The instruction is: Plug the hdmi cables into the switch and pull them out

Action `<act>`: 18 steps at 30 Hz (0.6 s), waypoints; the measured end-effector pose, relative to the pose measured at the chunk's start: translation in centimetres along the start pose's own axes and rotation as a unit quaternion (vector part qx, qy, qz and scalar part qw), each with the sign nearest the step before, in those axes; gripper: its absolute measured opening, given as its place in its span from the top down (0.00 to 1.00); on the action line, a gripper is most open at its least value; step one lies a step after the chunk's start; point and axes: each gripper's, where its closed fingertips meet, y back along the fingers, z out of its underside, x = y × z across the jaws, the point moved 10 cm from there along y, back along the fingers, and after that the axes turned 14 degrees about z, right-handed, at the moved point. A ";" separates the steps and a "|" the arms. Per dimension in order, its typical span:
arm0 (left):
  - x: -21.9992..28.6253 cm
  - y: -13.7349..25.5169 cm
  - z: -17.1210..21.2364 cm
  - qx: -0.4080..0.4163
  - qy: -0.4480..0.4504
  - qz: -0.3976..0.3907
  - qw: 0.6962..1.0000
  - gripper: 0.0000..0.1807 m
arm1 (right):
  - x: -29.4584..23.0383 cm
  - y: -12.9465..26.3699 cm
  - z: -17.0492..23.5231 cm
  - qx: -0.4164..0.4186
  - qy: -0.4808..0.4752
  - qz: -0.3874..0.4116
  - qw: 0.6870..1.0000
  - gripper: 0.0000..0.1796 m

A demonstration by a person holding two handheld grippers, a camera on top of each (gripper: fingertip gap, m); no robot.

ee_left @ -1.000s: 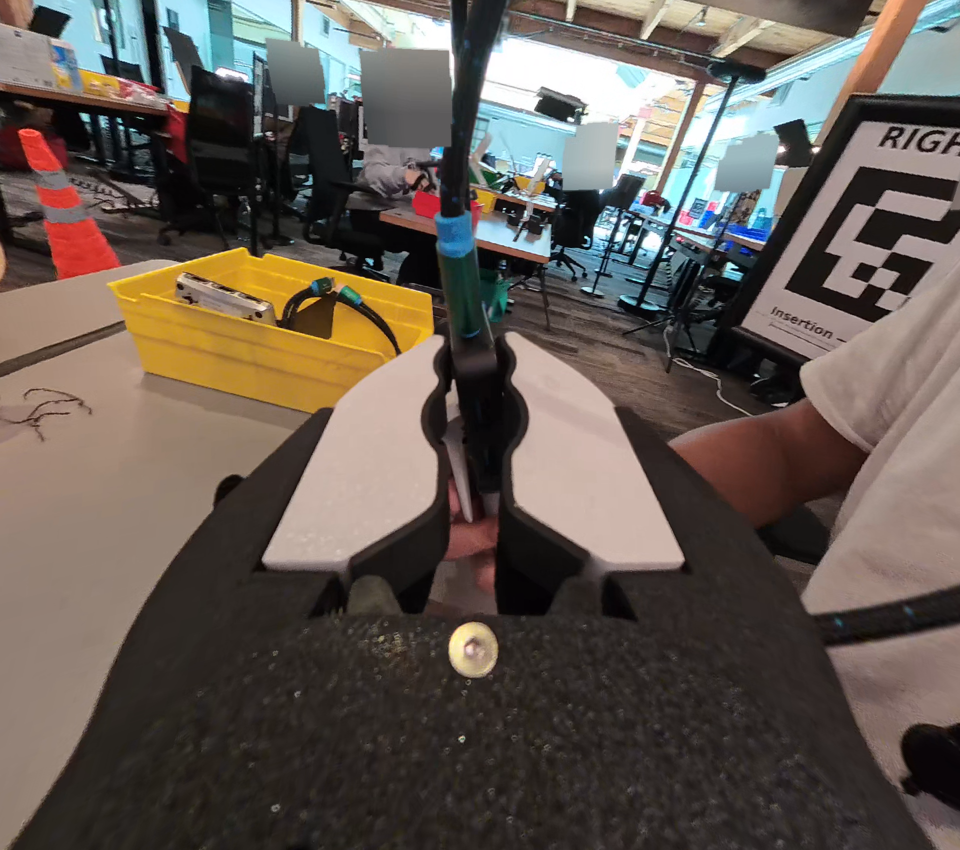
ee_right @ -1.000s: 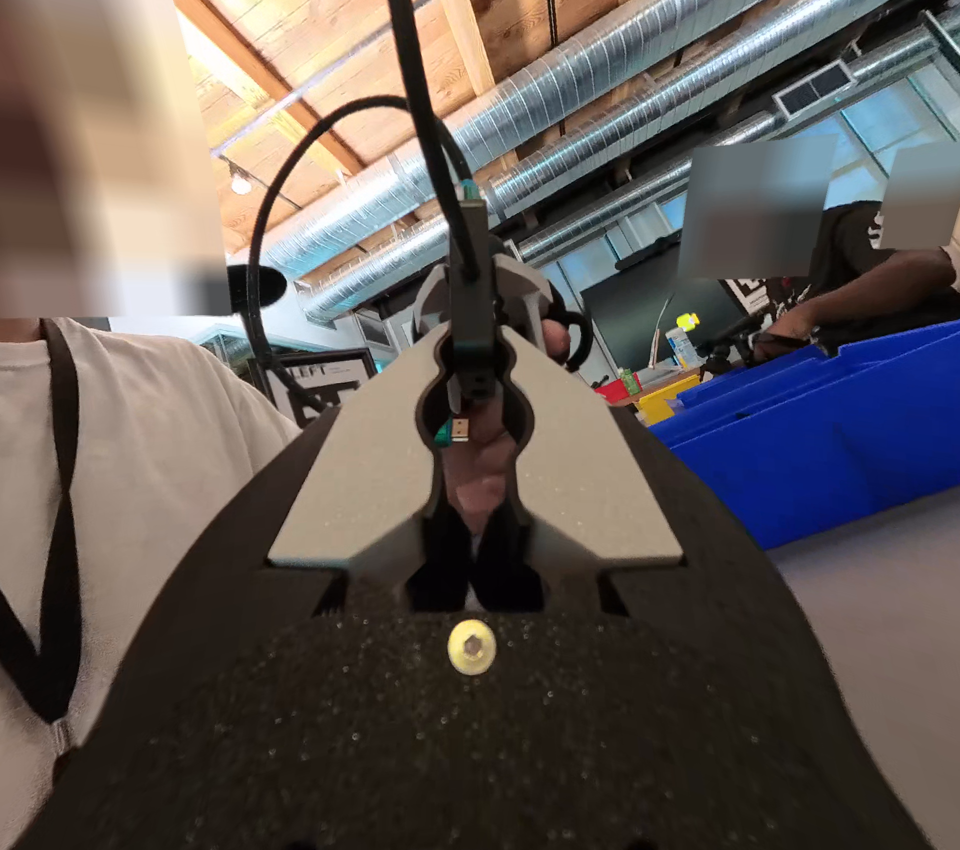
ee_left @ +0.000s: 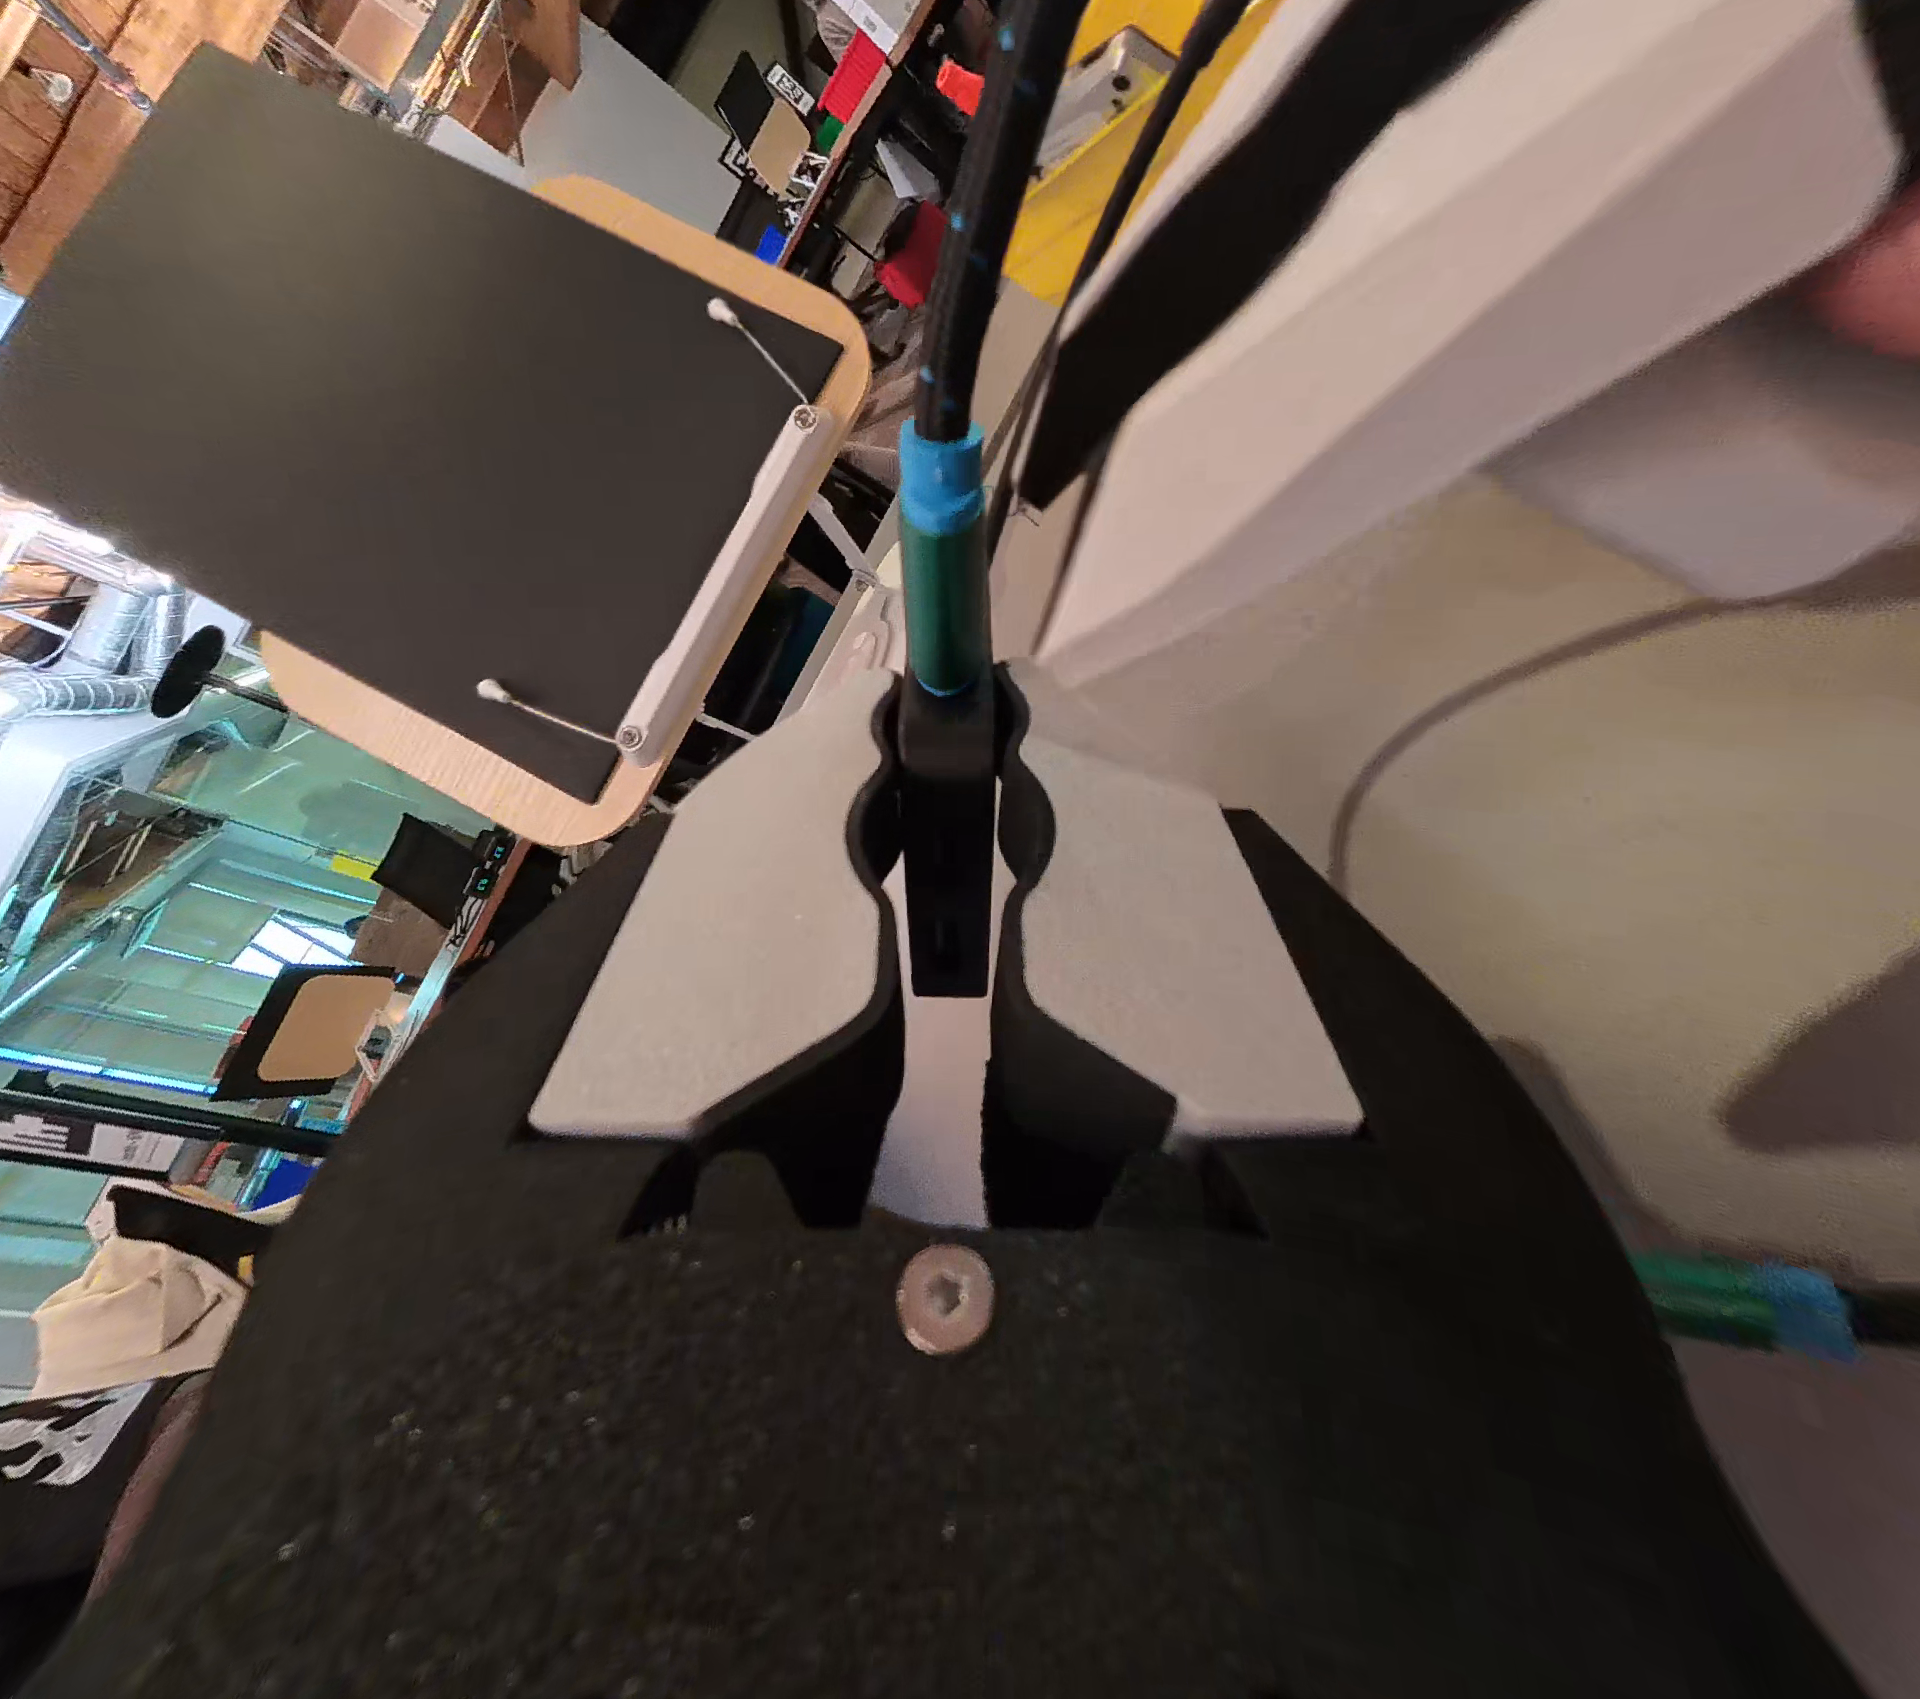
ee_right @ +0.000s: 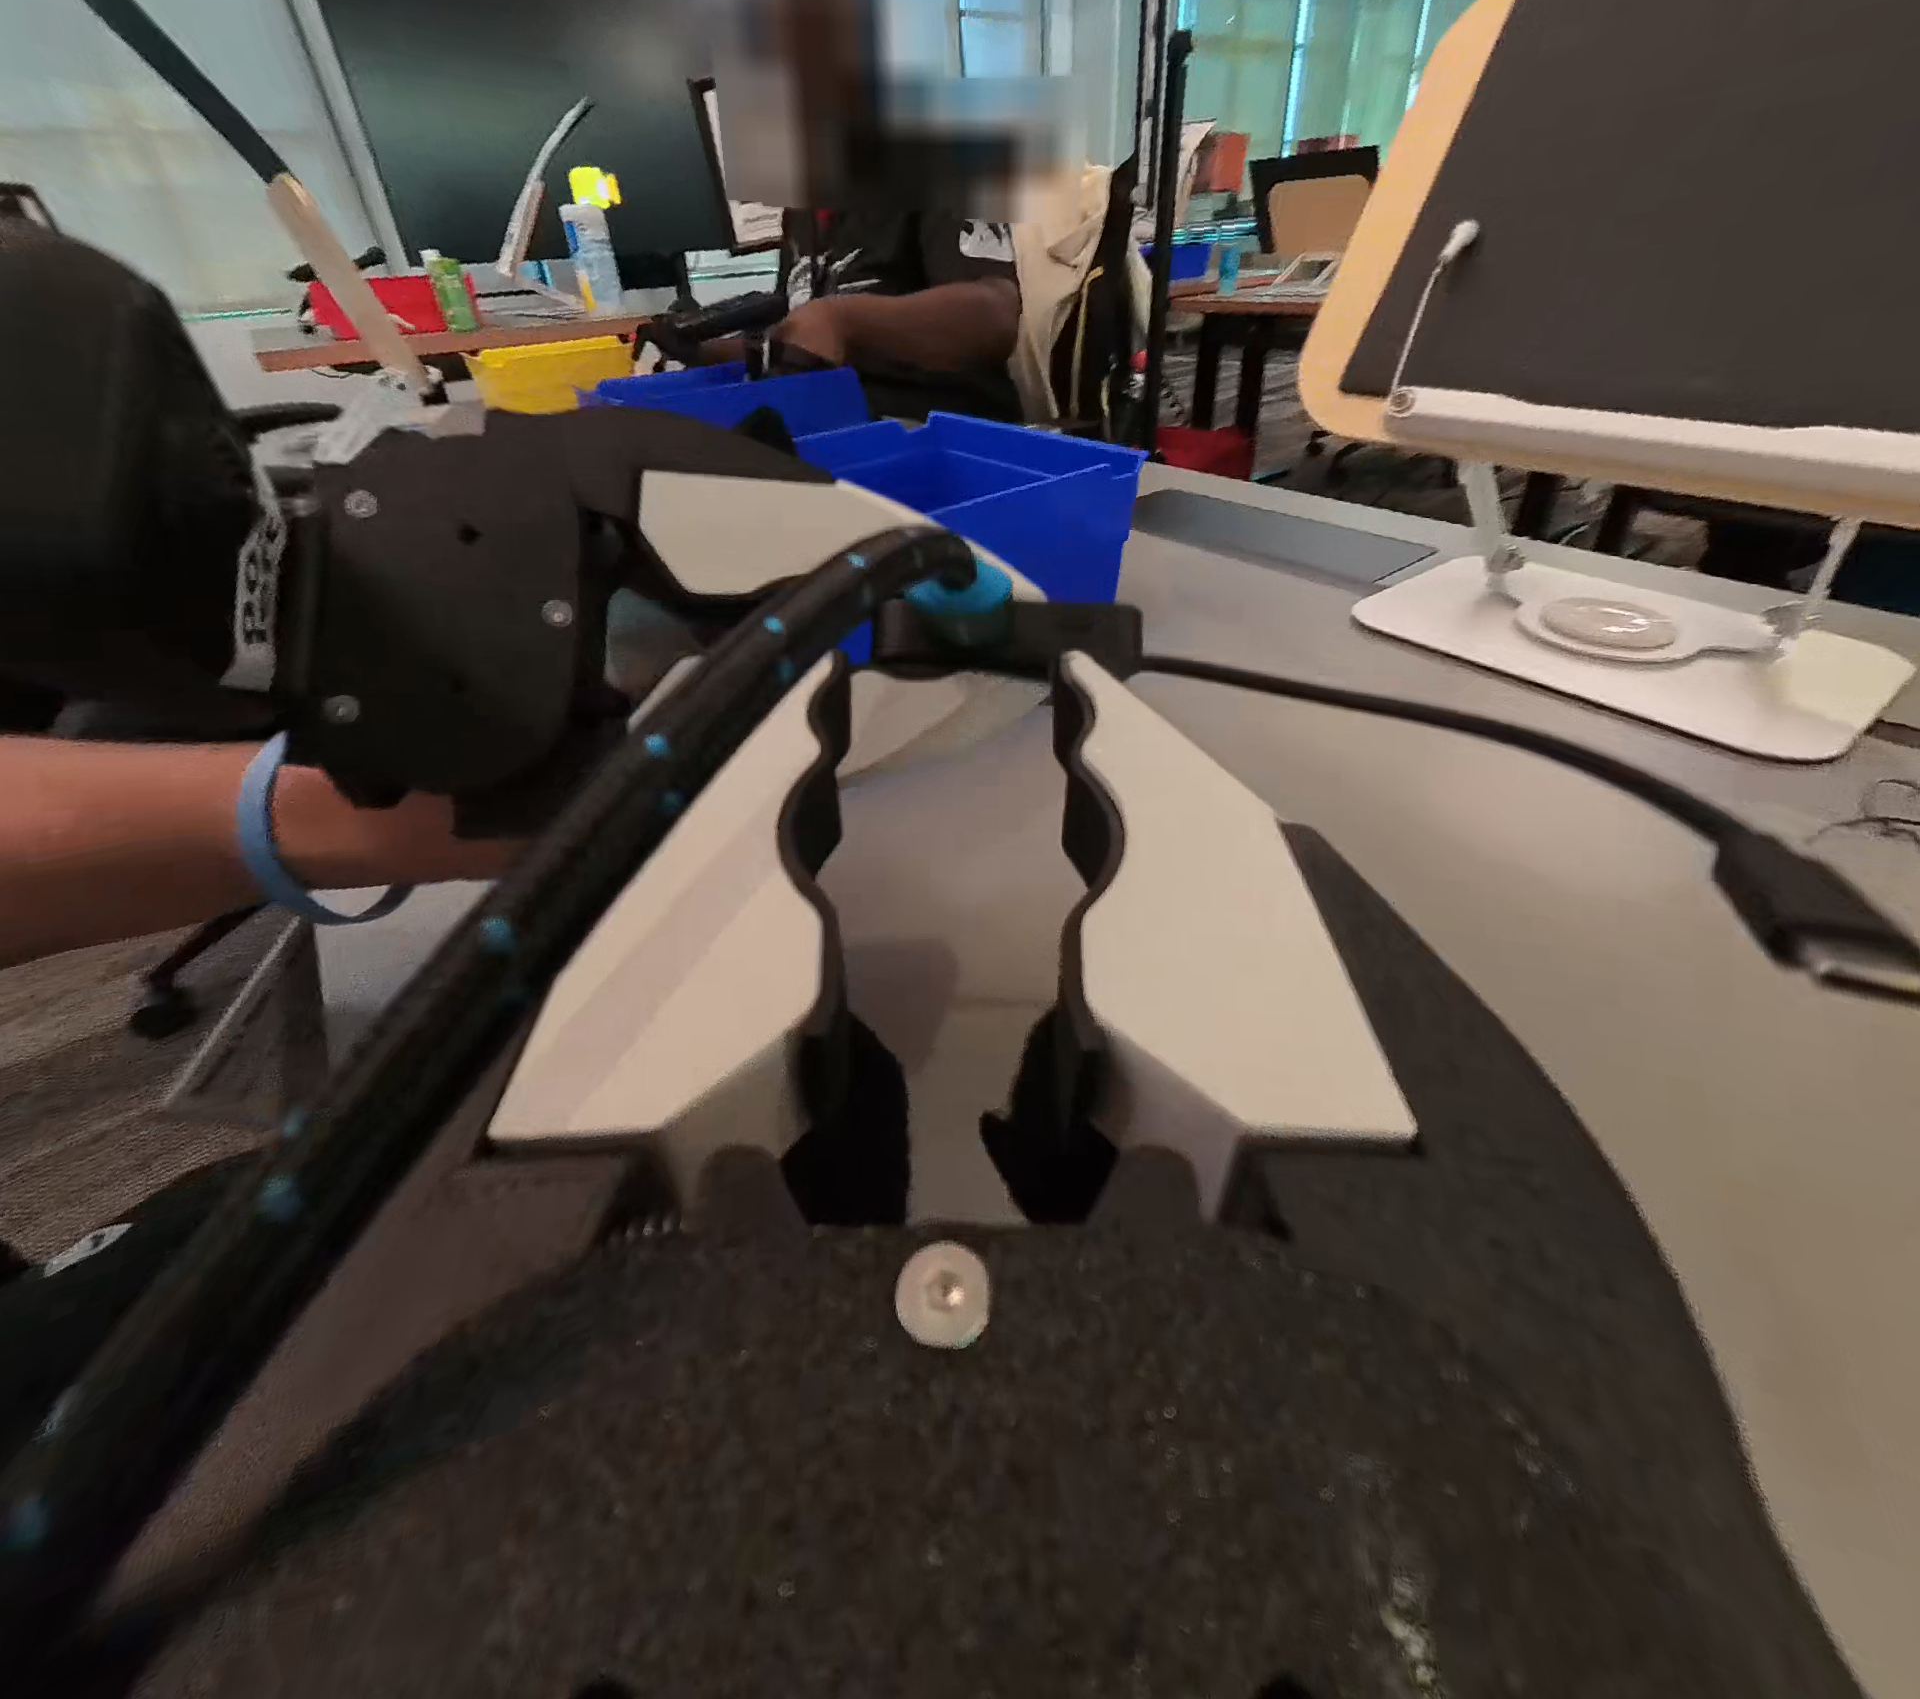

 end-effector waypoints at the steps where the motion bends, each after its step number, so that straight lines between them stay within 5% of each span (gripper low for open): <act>1: 0.2 0.0 -0.1 0.000 -0.001 0.001 1.000 0.92 | 0.0 0.2 0.0 -0.001 0.005 0.005 1.000 0.81; 15: 1.5 -0.4 -1.2 -0.001 0.009 0.012 1.000 0.92 | 0.2 0.3 -0.3 -0.045 -0.006 0.020 0.999 0.89; 18: -1.0 -0.8 2.6 -0.068 0.106 -0.009 0.992 0.92 | 1.5 1.8 -2.2 0.023 -0.008 0.052 0.998 0.89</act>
